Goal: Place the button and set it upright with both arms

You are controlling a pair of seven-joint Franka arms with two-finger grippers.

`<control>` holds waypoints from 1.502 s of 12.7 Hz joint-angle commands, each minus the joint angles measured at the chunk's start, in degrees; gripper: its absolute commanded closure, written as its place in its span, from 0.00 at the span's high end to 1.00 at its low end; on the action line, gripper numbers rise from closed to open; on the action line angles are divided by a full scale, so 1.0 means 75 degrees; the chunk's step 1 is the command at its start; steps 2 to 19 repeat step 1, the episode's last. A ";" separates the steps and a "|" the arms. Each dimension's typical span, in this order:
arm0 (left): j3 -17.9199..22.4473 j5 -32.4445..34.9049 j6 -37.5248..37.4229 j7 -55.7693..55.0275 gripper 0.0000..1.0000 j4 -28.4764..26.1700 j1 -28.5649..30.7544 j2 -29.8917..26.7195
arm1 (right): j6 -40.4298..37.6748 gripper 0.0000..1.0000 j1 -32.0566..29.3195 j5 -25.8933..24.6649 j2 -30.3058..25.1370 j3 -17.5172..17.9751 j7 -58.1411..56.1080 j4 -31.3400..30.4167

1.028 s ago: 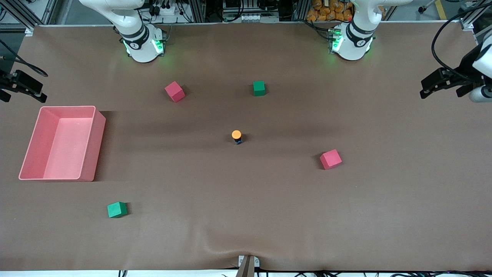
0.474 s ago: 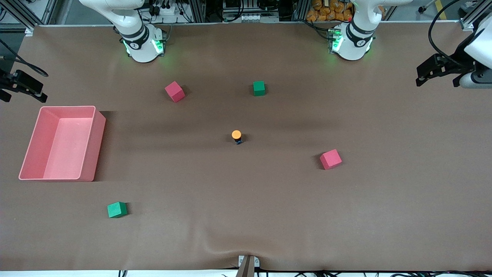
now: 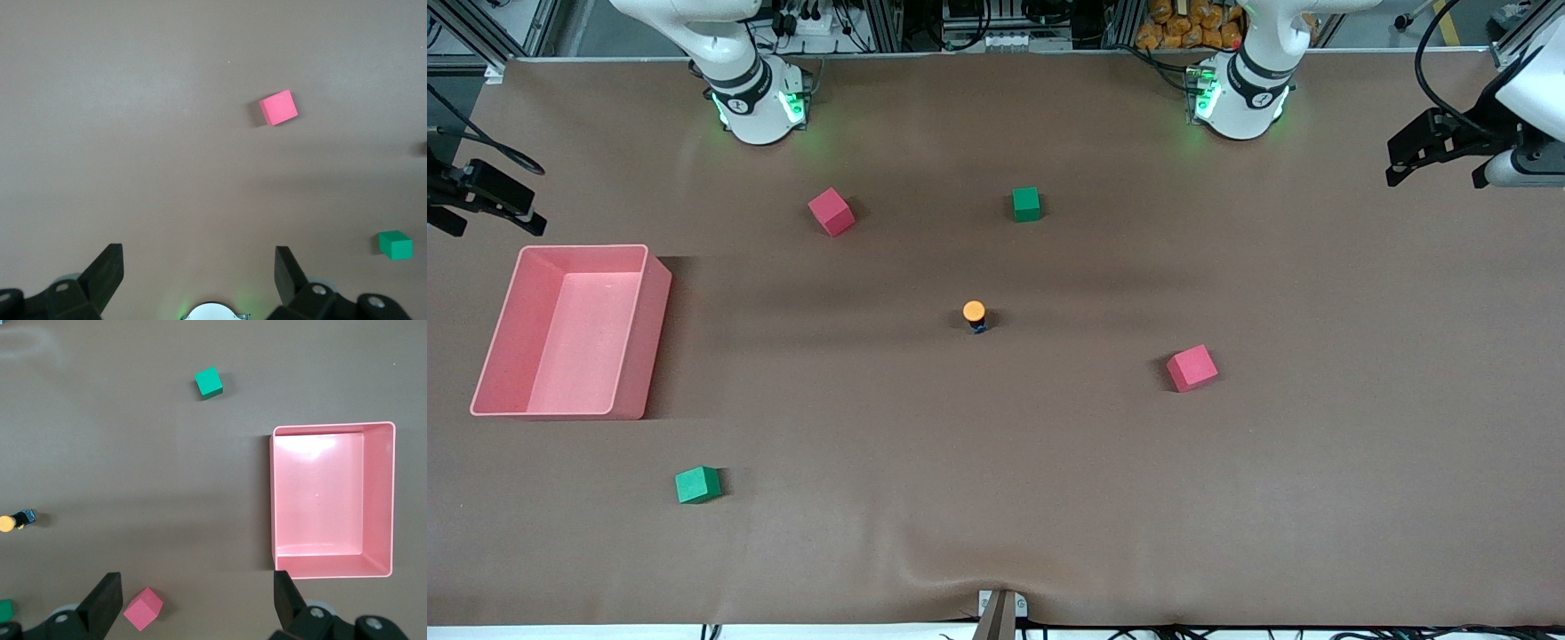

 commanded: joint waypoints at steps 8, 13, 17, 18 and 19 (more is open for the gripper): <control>-0.0090 -0.0026 -0.0064 0.0003 1.00 -0.0020 0.0135 -0.0127 | -0.0098 1.00 -0.0190 0.0127 0.0026 0.0118 0.0007 0.0072; -0.0090 -0.0026 -0.0064 0.0003 1.00 -0.0020 0.0135 -0.0127 | -0.0098 1.00 -0.0190 0.0127 0.0026 0.0118 0.0007 0.0072; -0.0090 -0.0026 -0.0064 0.0003 1.00 -0.0020 0.0135 -0.0127 | -0.0098 1.00 -0.0190 0.0127 0.0026 0.0118 0.0007 0.0072; -0.0090 -0.0026 -0.0064 0.0003 1.00 -0.0020 0.0135 -0.0127 | -0.0098 1.00 -0.0190 0.0127 0.0026 0.0118 0.0007 0.0072; -0.0090 -0.0026 -0.0064 0.0003 1.00 -0.0020 0.0135 -0.0127 | -0.0098 1.00 -0.0190 0.0127 0.0026 0.0118 0.0007 0.0072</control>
